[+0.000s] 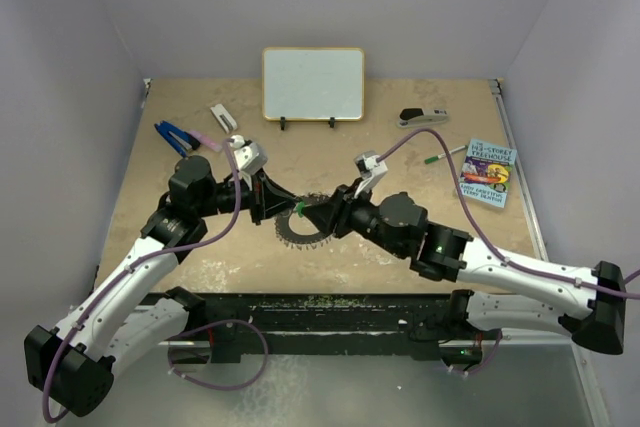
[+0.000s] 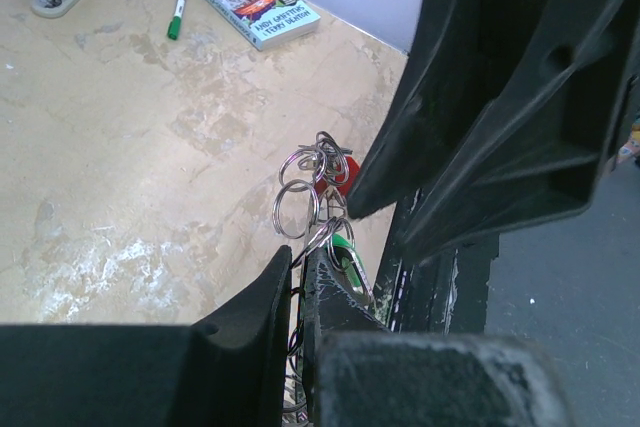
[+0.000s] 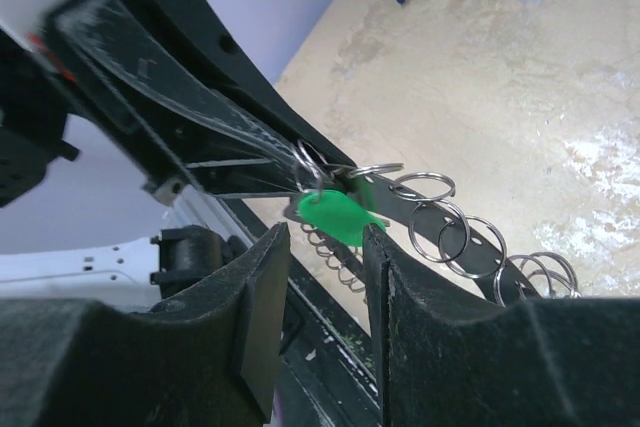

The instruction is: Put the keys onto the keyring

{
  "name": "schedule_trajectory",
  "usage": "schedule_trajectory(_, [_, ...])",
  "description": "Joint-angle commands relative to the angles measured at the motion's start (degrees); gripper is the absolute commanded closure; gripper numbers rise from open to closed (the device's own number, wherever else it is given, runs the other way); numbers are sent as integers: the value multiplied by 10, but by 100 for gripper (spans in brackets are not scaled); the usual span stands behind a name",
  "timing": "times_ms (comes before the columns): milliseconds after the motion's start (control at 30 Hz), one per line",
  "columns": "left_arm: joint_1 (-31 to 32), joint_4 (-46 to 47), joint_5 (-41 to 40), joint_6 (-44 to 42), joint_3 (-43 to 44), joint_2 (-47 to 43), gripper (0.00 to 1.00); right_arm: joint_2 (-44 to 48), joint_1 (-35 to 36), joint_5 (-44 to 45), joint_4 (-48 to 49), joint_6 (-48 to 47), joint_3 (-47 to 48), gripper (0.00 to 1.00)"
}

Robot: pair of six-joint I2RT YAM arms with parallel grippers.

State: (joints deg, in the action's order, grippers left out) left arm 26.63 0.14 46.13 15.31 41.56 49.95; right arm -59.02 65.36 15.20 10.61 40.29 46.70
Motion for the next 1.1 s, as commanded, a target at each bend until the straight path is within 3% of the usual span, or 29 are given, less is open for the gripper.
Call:
schedule_trajectory(0, [-2,15,-8,-13,23,-12,96,48,2,23,4,-11,22,60])
schedule_trajectory(1067, [-2,23,1,-17,19,-16,96,-25,2,19,61,0,45,68])
